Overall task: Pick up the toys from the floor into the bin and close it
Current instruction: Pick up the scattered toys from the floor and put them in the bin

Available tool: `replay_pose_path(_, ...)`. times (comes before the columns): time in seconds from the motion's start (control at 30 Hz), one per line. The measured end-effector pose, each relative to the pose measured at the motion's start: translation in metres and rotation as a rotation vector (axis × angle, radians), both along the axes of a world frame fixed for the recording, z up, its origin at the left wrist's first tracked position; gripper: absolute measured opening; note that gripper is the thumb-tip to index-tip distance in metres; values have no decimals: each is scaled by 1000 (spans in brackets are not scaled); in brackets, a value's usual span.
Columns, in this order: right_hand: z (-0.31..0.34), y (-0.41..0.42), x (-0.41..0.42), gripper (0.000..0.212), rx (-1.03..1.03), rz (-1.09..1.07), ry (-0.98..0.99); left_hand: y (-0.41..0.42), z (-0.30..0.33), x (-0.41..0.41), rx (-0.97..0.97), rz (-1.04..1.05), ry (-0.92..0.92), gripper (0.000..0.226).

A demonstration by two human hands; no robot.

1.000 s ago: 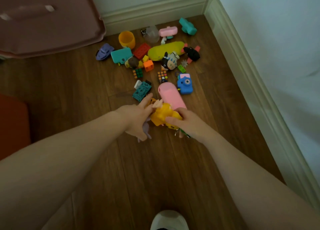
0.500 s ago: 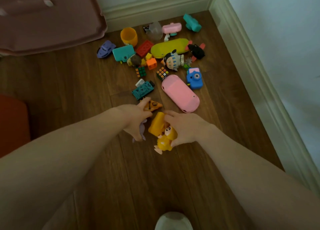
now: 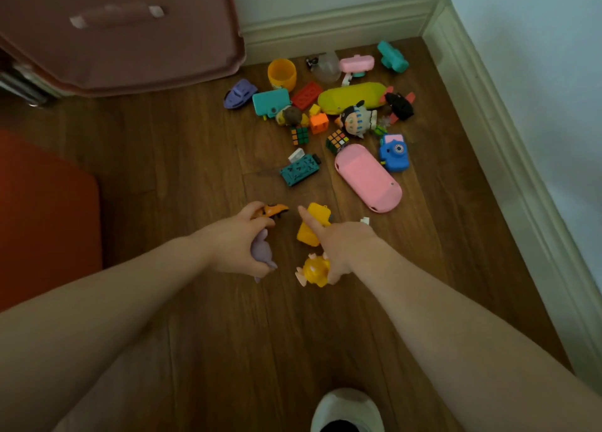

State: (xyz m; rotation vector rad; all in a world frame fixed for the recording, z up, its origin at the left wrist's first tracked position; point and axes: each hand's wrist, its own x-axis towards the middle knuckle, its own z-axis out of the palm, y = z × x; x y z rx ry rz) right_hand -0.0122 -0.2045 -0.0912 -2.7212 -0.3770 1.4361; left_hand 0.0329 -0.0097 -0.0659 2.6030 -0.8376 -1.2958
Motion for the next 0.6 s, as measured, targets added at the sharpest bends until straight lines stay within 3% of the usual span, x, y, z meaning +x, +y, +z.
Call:
replay_pose_path(0.33, -5, 18, 3, 111, -50, -163, -3, 38, 21, -15, -186, 240, 59, 80)
replay_pose_path(0.47, -2, 13, -14, 109, 103, -261, -84, 47, 30, -26, -305, 317, 68, 76)
replay_pose_path(0.6, 22, 35, -10, 106, 417, -333, -219, 63, 54, -27, -381, 356, 54, 82)
